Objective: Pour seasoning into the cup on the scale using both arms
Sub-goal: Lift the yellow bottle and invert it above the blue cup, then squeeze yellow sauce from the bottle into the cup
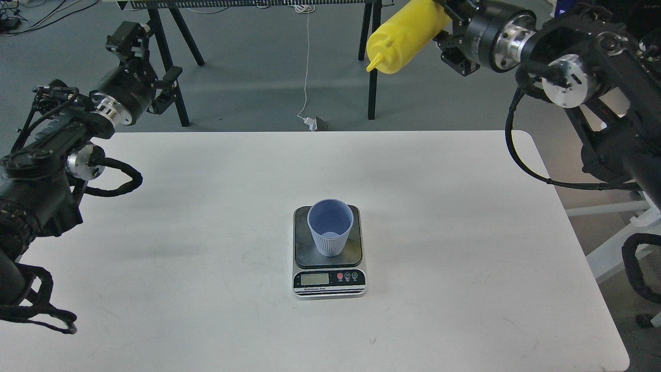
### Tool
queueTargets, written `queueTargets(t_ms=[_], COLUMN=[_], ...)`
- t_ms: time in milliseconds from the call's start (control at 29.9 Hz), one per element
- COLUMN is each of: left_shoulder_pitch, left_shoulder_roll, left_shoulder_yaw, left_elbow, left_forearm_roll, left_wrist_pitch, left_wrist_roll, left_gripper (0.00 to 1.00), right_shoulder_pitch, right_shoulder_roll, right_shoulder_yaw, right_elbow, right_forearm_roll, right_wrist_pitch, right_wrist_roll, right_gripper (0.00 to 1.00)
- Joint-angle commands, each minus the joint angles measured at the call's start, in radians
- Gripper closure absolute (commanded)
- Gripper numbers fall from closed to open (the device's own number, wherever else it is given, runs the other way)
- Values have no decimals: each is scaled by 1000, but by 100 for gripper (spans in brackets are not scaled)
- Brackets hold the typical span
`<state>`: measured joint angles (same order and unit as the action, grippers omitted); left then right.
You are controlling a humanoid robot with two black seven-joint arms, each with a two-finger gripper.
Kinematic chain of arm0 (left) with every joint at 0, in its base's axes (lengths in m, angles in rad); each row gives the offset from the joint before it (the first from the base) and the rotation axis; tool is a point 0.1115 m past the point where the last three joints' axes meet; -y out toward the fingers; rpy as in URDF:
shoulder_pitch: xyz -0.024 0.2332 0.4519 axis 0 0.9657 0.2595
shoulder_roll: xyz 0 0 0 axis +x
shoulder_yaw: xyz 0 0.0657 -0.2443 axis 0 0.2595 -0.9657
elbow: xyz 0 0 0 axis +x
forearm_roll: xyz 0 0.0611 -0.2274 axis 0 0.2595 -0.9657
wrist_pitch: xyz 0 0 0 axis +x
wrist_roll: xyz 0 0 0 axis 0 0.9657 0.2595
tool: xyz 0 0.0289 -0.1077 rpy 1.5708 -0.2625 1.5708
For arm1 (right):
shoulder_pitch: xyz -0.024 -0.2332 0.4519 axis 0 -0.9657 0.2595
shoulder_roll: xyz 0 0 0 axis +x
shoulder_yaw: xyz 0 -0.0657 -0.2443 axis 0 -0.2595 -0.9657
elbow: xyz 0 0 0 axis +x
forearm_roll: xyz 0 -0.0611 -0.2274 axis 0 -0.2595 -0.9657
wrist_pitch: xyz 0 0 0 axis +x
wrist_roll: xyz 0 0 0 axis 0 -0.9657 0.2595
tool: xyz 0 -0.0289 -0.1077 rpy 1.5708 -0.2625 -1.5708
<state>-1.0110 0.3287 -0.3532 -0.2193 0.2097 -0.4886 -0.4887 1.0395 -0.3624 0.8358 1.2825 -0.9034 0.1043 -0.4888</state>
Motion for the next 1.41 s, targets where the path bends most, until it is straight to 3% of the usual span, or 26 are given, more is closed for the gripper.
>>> queueTargets(t_ms=[0,268,669,870,1372], left_shoulder_pitch=[11,43,74,75,80], left_shoulder_roll=[0,10,27,41,38], left_shoulder_yaw=[-4,-4,-3,-3,0], left_elbow=[0,0,0,-3,-3], left_forearm_roll=[-23,-49,-49,-49,-49], left_wrist_pitch=[0,0,0,0,0], left_wrist_roll=[0,0,0,0,0], left_gripper=[1,1,1,0,0], right_shoulder_pitch=[2,-6,-64,-87,-101], right_shoulder_roll=[-1,36,191,197,189], right_shoulder_yaw=[-116,-294,-307,-380,-405], right_elbow=[118,147,110,107,92], right_forearm_roll=[-216,-534,-614,-663,-715], right_wrist_pitch=[32,49,-40,-106,-112], right_wrist_roll=[0,0,0,0,0], right_gripper=[99,99,99,99,99])
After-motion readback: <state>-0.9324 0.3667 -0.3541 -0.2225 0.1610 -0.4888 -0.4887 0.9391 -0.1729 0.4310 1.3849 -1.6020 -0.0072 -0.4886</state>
